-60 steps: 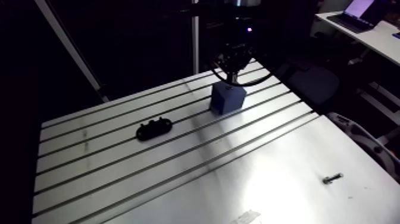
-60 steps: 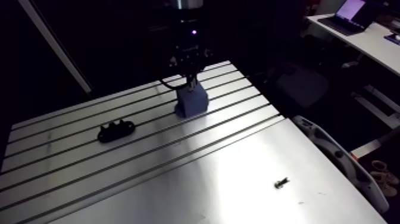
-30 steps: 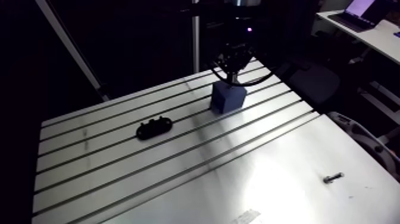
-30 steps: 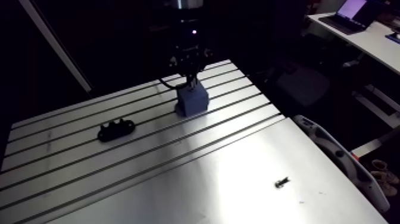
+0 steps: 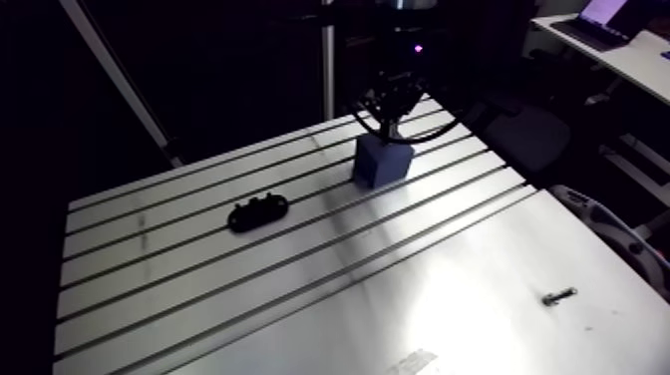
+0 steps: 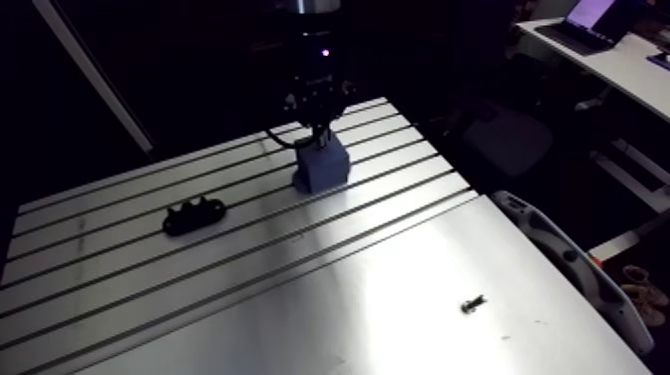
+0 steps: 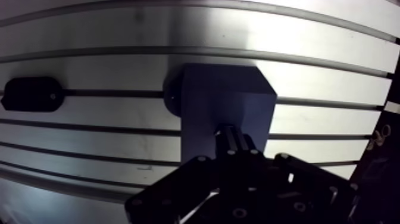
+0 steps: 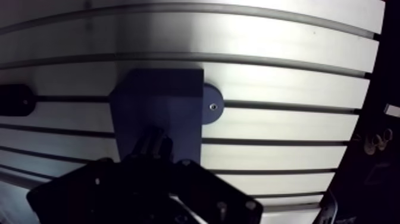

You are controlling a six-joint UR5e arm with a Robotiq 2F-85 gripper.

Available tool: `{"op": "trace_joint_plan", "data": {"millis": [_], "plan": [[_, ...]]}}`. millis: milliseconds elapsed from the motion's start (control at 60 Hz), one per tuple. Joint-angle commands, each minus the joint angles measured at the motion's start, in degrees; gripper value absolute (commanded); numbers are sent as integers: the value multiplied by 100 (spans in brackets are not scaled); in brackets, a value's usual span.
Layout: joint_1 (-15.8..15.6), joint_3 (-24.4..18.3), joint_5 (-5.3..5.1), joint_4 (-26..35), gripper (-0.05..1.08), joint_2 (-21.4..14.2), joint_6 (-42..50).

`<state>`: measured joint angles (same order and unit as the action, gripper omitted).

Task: Pick up the M10 bolt and insert it into the hex recess until seated.

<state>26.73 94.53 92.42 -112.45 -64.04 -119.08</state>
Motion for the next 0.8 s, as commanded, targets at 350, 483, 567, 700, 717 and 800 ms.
{"op": "trace_joint_plan", "data": {"millis": [350, 483, 567, 700, 717, 800], "plan": [[0, 18, -8, -1, 108, 11, -15], [0, 18, -9, -1, 108, 18, -31], [0, 18, -9, -1, 108, 20, -32], [0, 35, -9, -1, 108, 28, -24], [0, 35, -9, -1, 108, 28, -31], [-8, 35, -9, -1, 108, 37, -24]]}}
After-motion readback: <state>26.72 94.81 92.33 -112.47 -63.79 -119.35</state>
